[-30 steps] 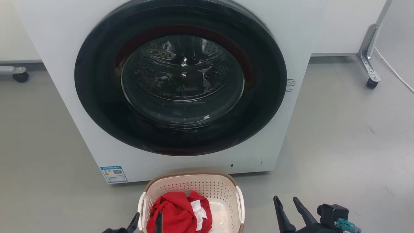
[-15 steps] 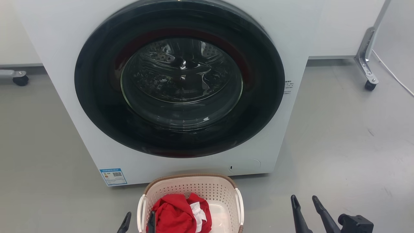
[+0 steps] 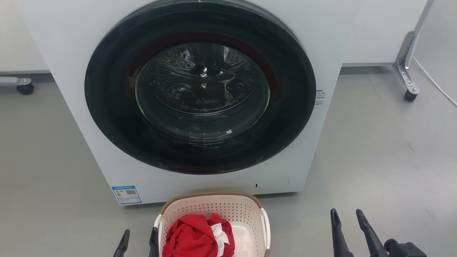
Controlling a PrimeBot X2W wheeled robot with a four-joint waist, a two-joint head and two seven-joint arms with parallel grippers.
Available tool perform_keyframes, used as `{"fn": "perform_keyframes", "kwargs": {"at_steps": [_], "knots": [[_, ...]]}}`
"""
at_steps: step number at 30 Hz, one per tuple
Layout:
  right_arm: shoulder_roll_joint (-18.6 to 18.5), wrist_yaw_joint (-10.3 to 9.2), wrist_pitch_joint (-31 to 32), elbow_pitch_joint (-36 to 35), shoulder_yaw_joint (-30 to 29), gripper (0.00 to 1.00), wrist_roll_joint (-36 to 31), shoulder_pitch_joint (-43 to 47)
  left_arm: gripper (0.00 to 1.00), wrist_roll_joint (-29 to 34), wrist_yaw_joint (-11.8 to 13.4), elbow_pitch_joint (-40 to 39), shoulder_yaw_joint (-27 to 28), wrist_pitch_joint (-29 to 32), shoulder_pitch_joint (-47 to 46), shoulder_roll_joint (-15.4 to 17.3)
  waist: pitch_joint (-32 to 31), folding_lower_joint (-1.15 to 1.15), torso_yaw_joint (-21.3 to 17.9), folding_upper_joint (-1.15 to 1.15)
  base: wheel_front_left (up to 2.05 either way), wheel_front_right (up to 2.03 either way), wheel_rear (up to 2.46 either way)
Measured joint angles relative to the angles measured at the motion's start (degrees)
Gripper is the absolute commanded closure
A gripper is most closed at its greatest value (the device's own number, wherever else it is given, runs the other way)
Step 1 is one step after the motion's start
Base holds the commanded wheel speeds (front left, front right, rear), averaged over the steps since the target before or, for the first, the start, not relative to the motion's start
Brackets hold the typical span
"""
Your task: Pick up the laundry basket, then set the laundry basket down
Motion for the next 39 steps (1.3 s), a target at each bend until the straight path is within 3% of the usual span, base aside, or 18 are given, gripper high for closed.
{"fn": "perform_keyframes", "kwargs": {"at_steps": [30, 31, 39], "knots": [[2.3, -0.16, 0.0, -4.5, -3.0, 0.00, -5.1, 3.7, 0.00, 3.5, 0.0, -1.8, 3.0, 0.0, 2.6, -1.3, -0.8, 0.00, 0.1, 0.00, 0.00, 0.00, 0.00], [2.4, -0.16, 0.0, -4.5, -3.0, 1.00, -5.4, 3.8, 1.00, 3.6, 0.0, -1.8, 3.0, 0.0, 2.6, -1.4, -0.8, 0.00, 0.1, 0.00, 0.00, 0.00, 0.00], [2.6, -0.07, 0.3, -0.5, -2.9, 1.00, -5.1, 5.4, 1.00, 2.9, -0.1, 2.1, 2.8, 0.5, 4.0, -1.9, -0.8, 0.00, 0.2, 0.00, 0.00, 0.00, 0.00]]}}
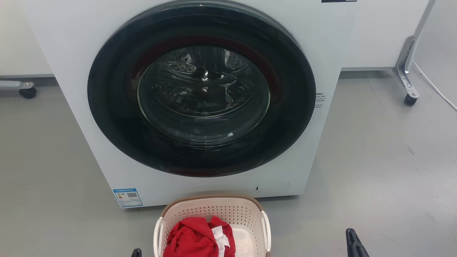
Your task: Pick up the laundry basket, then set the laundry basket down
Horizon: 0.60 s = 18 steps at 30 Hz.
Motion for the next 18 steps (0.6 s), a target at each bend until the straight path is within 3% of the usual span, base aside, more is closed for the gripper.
{"fn": "perform_keyframes", "kwargs": {"at_steps": [18], "knots": [[0.6, 2.45, 3.9, 1.6, -4.4, 1.00, 13.4, -0.8, 1.00, -11.9, -2.5, 1.2, 3.6, 3.7, -1.0, -0.9, 0.2, 0.00, 0.3, 0.00, 0.00, 0.00, 0.00]]}}
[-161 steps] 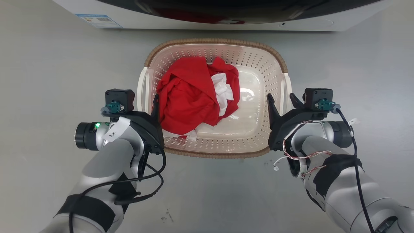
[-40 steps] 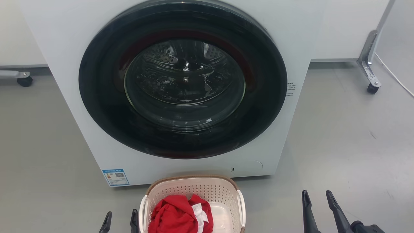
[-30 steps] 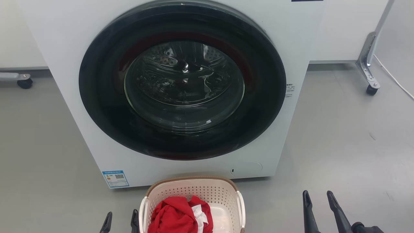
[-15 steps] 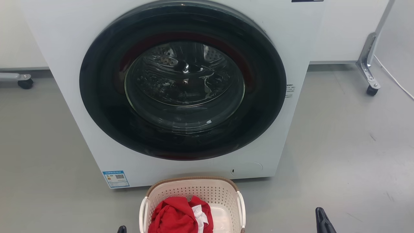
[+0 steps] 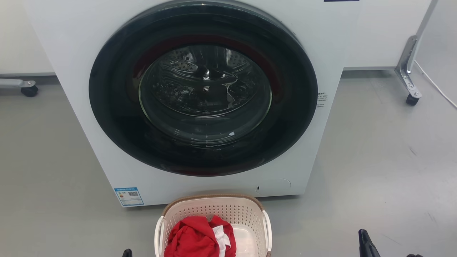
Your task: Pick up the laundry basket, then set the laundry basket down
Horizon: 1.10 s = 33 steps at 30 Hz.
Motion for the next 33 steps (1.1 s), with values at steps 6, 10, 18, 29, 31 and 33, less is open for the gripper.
{"fn": "perform_keyframes", "kwargs": {"at_steps": [6, 10, 18, 29, 31, 33], "knots": [[0.2, 0.76, 1.5, 0.7, -1.5, 1.00, 4.4, -1.0, 1.00, -4.2, -0.9, 0.5, 1.1, 1.6, -1.1, -0.3, 0.1, 0.00, 0.1, 0.00, 0.00, 0.00, 0.00], [0.3, 1.33, 2.4, 1.2, -2.5, 1.00, 7.4, -1.2, 1.00, -7.1, -1.5, 0.9, 2.0, 2.5, -1.3, -0.4, 0.1, 0.00, 0.2, 0.00, 0.00, 0.00, 0.00], [0.5, 2.59, 4.0, 2.0, -4.4, 1.00, 13.5, -2.3, 1.00, -12.9, -2.6, 1.5, 3.5, 4.2, -2.6, -0.8, 0.1, 0.00, 0.3, 0.00, 0.00, 0.00, 0.00], [1.0, 4.35, 6.6, 3.4, -7.4, 1.00, 22.3, -3.6, 1.00, -21.0, -4.1, 2.7, 5.9, 6.7, -4.2, -1.2, 0.2, 0.00, 0.5, 0.00, 0.00, 0.00, 0.00], [1.0, 4.64, 7.0, 3.6, -7.8, 1.00, 23.7, -3.7, 1.00, -22.2, -4.5, 2.8, 6.2, 7.0, -4.8, -1.3, 0.3, 0.00, 0.5, 0.00, 0.00, 0.00, 0.00], [1.1, 4.86, 7.5, 3.8, -8.3, 1.00, 25.3, -3.7, 1.00, -24.0, -4.7, 3.0, 6.6, 7.5, -4.9, -1.4, 0.3, 0.00, 0.5, 0.00, 0.00, 0.00, 0.00]]}}
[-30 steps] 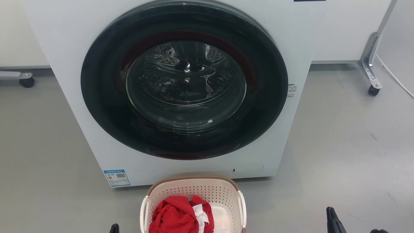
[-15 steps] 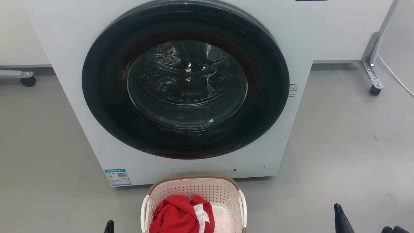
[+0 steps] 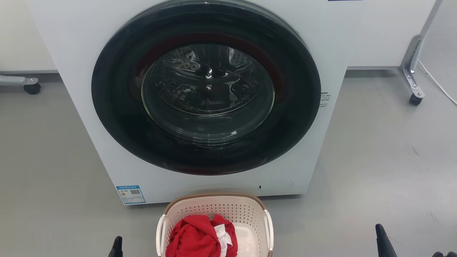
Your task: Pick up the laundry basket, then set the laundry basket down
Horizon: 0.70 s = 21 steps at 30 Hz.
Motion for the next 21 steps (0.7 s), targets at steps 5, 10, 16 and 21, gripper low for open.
{"fn": "perform_keyframes", "kwargs": {"at_steps": [5, 10, 16, 21], "knots": [[0.1, 0.77, 1.0, 0.6, -1.2, 1.00, 3.7, -0.7, 1.00, -3.4, -0.9, 0.4, 1.1, 1.1, -0.8, -0.4, 0.0, 0.00, 0.1, 0.00, 0.00, 0.00, 0.00], [0.3, 1.51, 2.0, 1.2, -2.4, 1.00, 7.4, -1.1, 1.00, -6.9, -1.6, 1.0, 1.9, 2.0, -1.3, -0.6, 0.1, 0.00, 0.2, 0.00, 0.00, 0.00, 0.00], [0.4, 2.47, 3.1, 1.8, -3.8, 1.00, 11.7, -2.1, 1.00, -10.9, -2.4, 1.5, 3.2, 3.1, -2.4, -0.9, 0.1, 0.00, 0.3, 0.00, 0.00, 0.00, 0.00], [0.6, 2.99, 4.0, 2.3, -4.8, 1.00, 14.7, -2.2, 1.00, -13.8, -2.9, 1.9, 3.8, 4.1, -3.0, -1.1, 0.2, 0.00, 0.3, 0.00, 0.00, 0.00, 0.00]]}}
